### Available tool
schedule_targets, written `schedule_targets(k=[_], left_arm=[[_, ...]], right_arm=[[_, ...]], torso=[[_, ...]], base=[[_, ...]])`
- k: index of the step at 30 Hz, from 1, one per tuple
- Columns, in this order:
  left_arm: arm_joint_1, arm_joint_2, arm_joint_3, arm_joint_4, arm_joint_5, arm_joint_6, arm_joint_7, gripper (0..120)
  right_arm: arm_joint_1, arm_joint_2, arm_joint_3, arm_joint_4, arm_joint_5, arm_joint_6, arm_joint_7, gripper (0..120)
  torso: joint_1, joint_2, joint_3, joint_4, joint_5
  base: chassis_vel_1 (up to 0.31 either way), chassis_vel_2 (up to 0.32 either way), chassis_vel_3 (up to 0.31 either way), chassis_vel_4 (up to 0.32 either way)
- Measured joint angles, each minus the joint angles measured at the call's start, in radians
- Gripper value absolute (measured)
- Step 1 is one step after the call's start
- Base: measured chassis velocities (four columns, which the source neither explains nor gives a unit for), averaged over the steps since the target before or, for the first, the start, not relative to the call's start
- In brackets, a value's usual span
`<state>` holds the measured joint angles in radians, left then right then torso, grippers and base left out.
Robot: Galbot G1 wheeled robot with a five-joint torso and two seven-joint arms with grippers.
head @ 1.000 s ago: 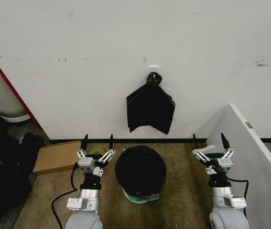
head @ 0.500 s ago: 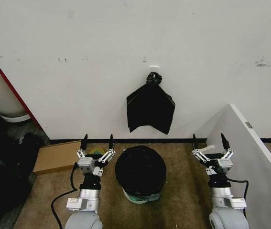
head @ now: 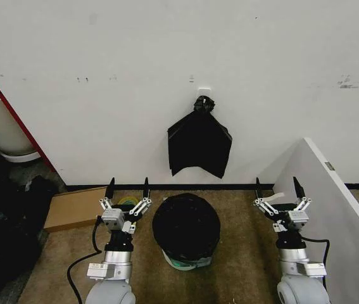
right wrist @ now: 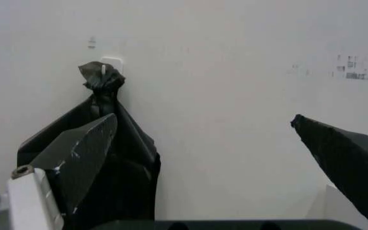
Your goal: Place the garbage bag over the trash bin.
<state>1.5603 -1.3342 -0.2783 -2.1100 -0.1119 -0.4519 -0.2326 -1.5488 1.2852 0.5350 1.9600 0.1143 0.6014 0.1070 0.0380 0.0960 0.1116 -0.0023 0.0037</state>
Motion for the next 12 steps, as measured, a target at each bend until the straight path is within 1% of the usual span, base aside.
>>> schedule_targets(k=[12], left_arm=[[0.0,0.0,0.0,0.0,0.001,0.0,-0.001,100]], right_arm=[[0.0,0.0,0.0,0.0,0.0,-0.001,0.001,100]], torso=[[0.0,0.0,0.0,0.0,0.0]], base=[[0.0,0.0,0.0,0.0]])
